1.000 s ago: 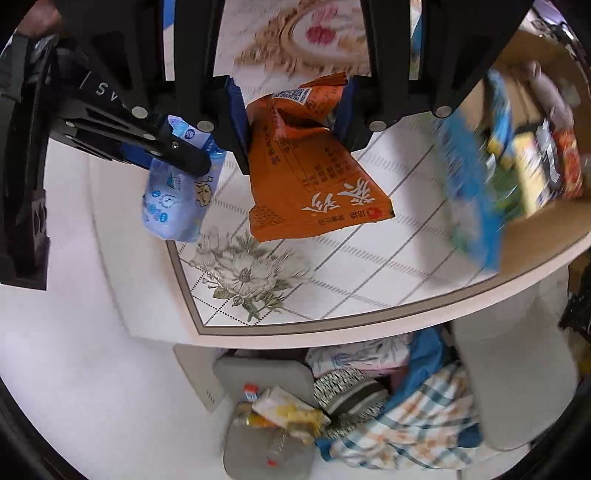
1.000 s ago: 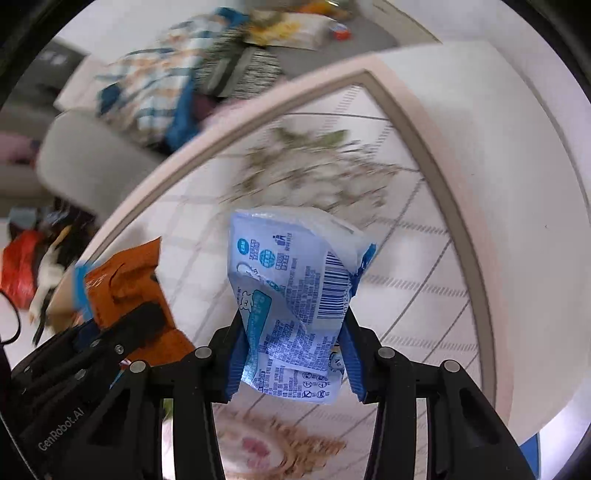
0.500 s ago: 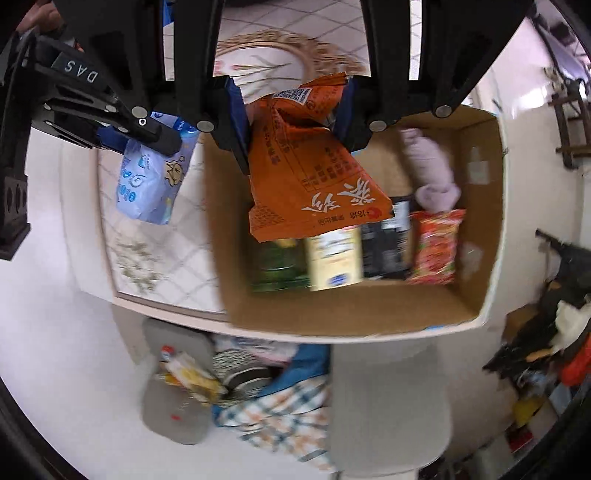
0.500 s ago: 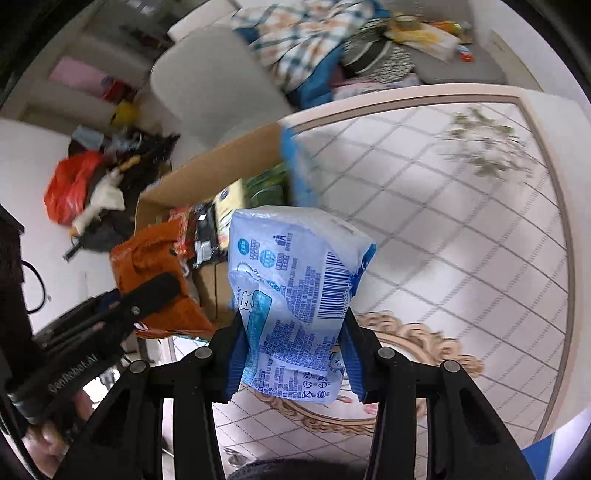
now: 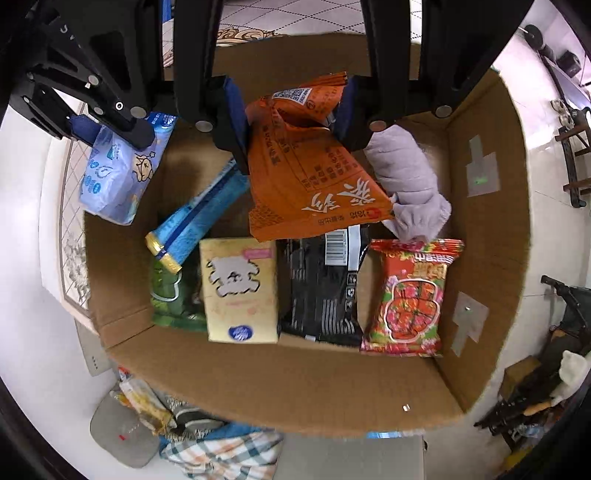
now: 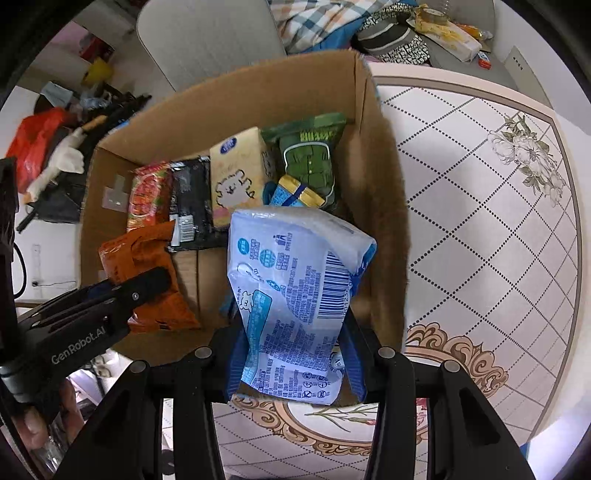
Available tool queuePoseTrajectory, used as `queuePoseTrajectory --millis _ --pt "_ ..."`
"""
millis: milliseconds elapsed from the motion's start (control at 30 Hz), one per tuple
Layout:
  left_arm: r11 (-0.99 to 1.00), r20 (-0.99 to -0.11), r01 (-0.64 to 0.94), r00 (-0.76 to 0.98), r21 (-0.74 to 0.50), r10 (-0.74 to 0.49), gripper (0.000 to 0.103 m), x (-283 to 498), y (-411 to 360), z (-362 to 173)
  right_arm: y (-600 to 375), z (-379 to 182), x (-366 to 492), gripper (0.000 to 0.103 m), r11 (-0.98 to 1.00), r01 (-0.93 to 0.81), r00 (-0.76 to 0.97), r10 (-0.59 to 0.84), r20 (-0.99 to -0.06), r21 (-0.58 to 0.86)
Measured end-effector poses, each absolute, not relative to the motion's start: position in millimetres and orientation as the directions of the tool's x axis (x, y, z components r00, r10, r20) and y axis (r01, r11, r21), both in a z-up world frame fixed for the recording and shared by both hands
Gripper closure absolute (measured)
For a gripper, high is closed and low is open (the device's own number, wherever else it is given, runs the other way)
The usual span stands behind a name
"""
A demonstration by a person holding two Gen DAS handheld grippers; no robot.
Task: Organize soft objects
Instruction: 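Carry both items into the box and open both grippers to drop them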
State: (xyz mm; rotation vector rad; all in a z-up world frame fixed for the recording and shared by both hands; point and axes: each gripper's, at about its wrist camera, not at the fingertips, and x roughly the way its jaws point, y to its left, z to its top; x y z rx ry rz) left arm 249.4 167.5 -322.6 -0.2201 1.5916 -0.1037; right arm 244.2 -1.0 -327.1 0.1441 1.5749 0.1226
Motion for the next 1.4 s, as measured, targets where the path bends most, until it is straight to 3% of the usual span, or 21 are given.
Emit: queuePoseTrajectory --millis 133,233,367,567,767,867,1000,1067,1167,1200,1400 --pt "0.974 -0.976 -0.101 -0.055 -0.203 -0.209 0.063 250.3 169.9 -331.3 8.4 -333.1 244.9 0.044 0.988 0.014 -0.024 0.152 -0.988 0.151" --pt "0.97 -0.973 -0.114 -0.058 -0.215 -0.222 0.061 249.6 172.3 -329.3 12.9 -336.2 244.8 0.043 0.992 0.011 -0.032 0.13 -0.991 0.129" --pt "0.968 -0.973 -0.116 -0.035 -0.222 -0.227 0.042 246.1 176.0 -321.3 15.2 -335.9 243.1 0.037 0.993 0.012 -0.028 0.121 -0.992 0.12" --pt "0.979 -0.983 -0.088 0.032 -0.184 -0.182 0.028 233.0 184.2 -294.4 13.4 -324.9 238.0 0.031 0.994 0.01 -0.009 0.111 -0.994 0.111" --pt "0.99 -0.987 -0.073 0.117 -0.122 -0.113 0.026 218.2 190.7 -268.3 9.1 -305.5 227.7 0.027 0.995 0.004 0.038 0.096 -0.995 0.096" --pt "0.994 -0.985 -0.067 0.155 -0.089 -0.077 0.012 210.1 193.5 -256.4 7.6 -297.9 221.5 0.027 0.996 -0.003 0.055 0.094 -0.994 0.094" --pt "0.995 -0.979 -0.071 0.199 -0.065 -0.05 0.011 202.2 194.1 -243.1 8.1 -287.9 213.1 0.016 0.996 -0.019 0.082 0.093 -0.992 0.091" --pt "0.996 -0.976 -0.071 0.214 -0.058 -0.042 0.0 199.5 193.4 -237.6 9.5 -282.9 210.2 0.016 0.996 -0.028 0.097 0.088 -0.991 0.086" --pt "0.996 -0.97 -0.074 0.24 -0.049 -0.029 0.0 196.0 193.2 -230.4 10.1 -275.2 207.5 0.012 0.996 -0.034 0.119 0.084 -0.989 0.081" --pt "0.996 -0.969 -0.076 0.247 -0.044 -0.024 0.0 195.0 192.7 -228.8 9.8 -273.0 206.9 0.006 0.996 -0.035 0.125 0.086 -0.988 0.082" --pt "0.996 -0.962 -0.081 0.273 -0.028 -0.005 0.0 191.1 190.0 -220.1 12.2 -262.7 203.7 0.0 0.997 -0.057 0.156 0.065 -0.986 0.057"
